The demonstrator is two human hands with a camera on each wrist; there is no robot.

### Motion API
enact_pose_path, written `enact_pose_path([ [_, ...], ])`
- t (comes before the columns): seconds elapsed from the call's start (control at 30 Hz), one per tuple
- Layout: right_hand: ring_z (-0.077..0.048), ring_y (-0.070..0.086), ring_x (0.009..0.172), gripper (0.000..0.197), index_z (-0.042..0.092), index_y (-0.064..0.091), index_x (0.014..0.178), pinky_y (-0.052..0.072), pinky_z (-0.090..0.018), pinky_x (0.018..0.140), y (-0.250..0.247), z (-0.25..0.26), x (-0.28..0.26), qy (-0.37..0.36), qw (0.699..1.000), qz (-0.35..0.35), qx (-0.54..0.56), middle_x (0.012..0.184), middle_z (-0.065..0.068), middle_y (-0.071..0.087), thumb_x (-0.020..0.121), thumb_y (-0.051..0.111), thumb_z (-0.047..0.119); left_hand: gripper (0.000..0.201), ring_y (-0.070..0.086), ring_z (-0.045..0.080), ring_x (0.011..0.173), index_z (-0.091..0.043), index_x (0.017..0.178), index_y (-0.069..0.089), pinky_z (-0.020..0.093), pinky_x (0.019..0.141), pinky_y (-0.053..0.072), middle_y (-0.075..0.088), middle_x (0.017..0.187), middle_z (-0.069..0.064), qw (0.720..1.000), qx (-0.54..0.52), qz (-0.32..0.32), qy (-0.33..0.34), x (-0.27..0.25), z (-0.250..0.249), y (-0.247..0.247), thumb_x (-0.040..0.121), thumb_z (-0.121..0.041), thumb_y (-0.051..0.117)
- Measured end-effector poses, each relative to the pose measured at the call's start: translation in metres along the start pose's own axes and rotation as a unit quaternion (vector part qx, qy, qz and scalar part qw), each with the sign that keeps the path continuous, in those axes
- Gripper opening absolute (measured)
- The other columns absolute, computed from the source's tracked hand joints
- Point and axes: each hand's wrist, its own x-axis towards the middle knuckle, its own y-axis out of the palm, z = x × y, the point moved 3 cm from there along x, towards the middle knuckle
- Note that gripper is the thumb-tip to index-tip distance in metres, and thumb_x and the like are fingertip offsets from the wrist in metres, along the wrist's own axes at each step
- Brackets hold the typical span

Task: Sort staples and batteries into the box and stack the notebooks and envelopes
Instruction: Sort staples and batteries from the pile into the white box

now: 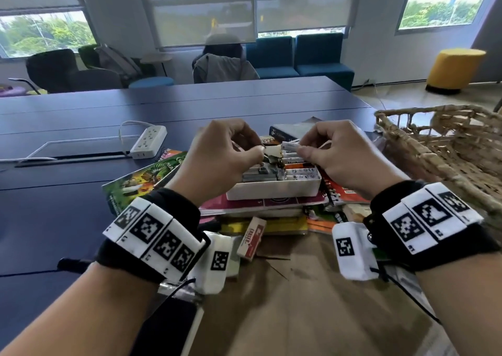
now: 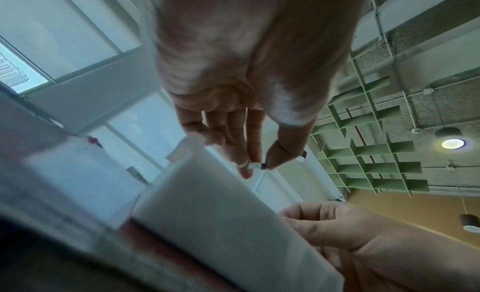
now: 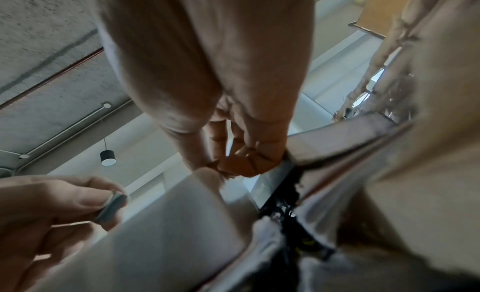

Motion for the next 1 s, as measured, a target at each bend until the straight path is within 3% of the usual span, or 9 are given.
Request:
enact_pose_path([
  [0.07, -0.024, 0.065, 0.073, 0.010, 0.015, 0.074, 0.086, 0.056, -0.040, 0.075, 0.002, -0.003, 0.000, -0.001, 1.000, -0.001, 0.005, 0.082, -0.005, 0.070, 0.088, 0.081, 0.021, 0.005, 0.063, 0.001, 0.061, -0.021, 0.088, 0.073, 0.014, 0.057, 0.048, 0.073, 0.074, -0.006, 1.000, -0.006, -0.009, 0.006, 0.003, 0.003, 0.004, 0.089, -0.023, 0.077],
  [0.13, -0.013, 0.058, 0.067, 0.008, 0.015, 0.074, 0.088, 0.053, -0.033, 0.068, 0.004, -0.003, 0.001, -0.009, 1.000, 0.003, -0.005, 0.080, -0.002, 0.068, 0.089, 0.080, 0.020, 0.004, 0.068, 0.004, 0.066, -0.022, 0.088, 0.074, 0.017, 0.061, 0.052, 0.074, 0.075, -0.008, 1.000, -0.011, -0.020, 0.014, 0.005, 0.006, 0.009, 0.089, -0.024, 0.078],
  [0.3, -0.004, 0.056, 0.065, 0.004, 0.016, 0.075, 0.090, 0.047, -0.015, 0.063, 0.005, -0.003, 0.004, -0.022, 0.999, -0.004, -0.032, 0.081, 0.003, 0.070, 0.090, 0.078, 0.019, 0.006, 0.070, 0.005, 0.069, -0.028, 0.091, 0.075, 0.015, 0.061, 0.049, 0.075, 0.083, -0.013, 1.000, 0.009, -0.017, 0.024, 0.011, 0.011, 0.018, 0.089, -0.024, 0.079],
  [0.47, -0.010, 0.063, 0.072, 0.001, 0.018, 0.076, 0.090, 0.054, -0.026, 0.073, 0.007, -0.006, 0.003, -0.012, 1.000, -0.015, -0.024, 0.086, 0.003, 0.072, 0.090, 0.077, 0.018, 0.010, 0.065, 0.001, 0.064, -0.028, 0.092, 0.075, 0.007, 0.059, 0.042, 0.073, 0.085, -0.015, 0.998, 0.045, -0.028, 0.027, 0.015, 0.016, 0.020, 0.089, -0.019, 0.079],
  [0.57, -0.008, 0.063, 0.072, 0.003, 0.018, 0.077, 0.092, 0.053, -0.022, 0.072, 0.006, -0.005, 0.002, -0.009, 1.000, -0.016, -0.022, 0.087, 0.003, 0.072, 0.090, 0.078, 0.016, 0.010, 0.064, 0.000, 0.064, -0.029, 0.091, 0.076, 0.006, 0.059, 0.041, 0.074, 0.085, -0.016, 0.998, 0.055, -0.031, 0.027, 0.015, 0.018, 0.020, 0.089, -0.019, 0.079],
  [0.63, -0.007, 0.062, 0.070, 0.004, 0.018, 0.077, 0.092, 0.052, -0.019, 0.070, 0.005, -0.004, 0.001, -0.008, 1.000, -0.013, -0.022, 0.087, 0.003, 0.072, 0.090, 0.077, 0.015, 0.010, 0.064, -0.002, 0.064, -0.030, 0.091, 0.077, 0.012, 0.063, 0.043, 0.073, 0.083, -0.021, 0.998, 0.057, -0.033, 0.026, 0.015, 0.019, 0.020, 0.089, -0.021, 0.078],
  [0.77, -0.001, 0.053, 0.061, 0.007, 0.019, 0.077, 0.091, 0.040, -0.006, 0.058, 0.006, -0.003, 0.001, -0.006, 1.000, -0.011, -0.025, 0.086, 0.002, 0.071, 0.089, 0.076, 0.012, 0.011, 0.060, -0.004, 0.061, -0.032, 0.096, 0.080, 0.014, 0.068, 0.043, 0.065, 0.070, -0.034, 0.996, 0.072, -0.038, 0.026, 0.014, 0.020, 0.021, 0.090, -0.024, 0.078],
  [0.93, -0.005, 0.058, 0.068, 0.013, 0.020, 0.077, 0.090, 0.042, -0.005, 0.058, 0.004, 0.001, -0.001, 0.009, 1.000, -0.002, -0.025, 0.087, 0.003, 0.071, 0.092, 0.072, 0.008, 0.014, 0.063, -0.005, 0.066, -0.031, 0.100, 0.080, 0.002, 0.065, 0.042, 0.072, 0.085, -0.024, 0.996, 0.077, -0.037, 0.034, 0.012, 0.018, 0.024, 0.090, -0.023, 0.078],
  [1.0, -0.011, 0.063, 0.074, 0.017, 0.020, 0.077, 0.090, 0.045, -0.010, 0.060, 0.002, 0.002, -0.002, 0.014, 1.000, -0.003, -0.020, 0.088, 0.001, 0.071, 0.093, 0.068, 0.006, 0.013, 0.064, -0.005, 0.069, -0.030, 0.100, 0.080, 0.000, 0.064, 0.042, 0.073, 0.089, -0.021, 0.996, 0.077, -0.036, 0.033, 0.011, 0.017, 0.025, 0.089, -0.021, 0.078],
])
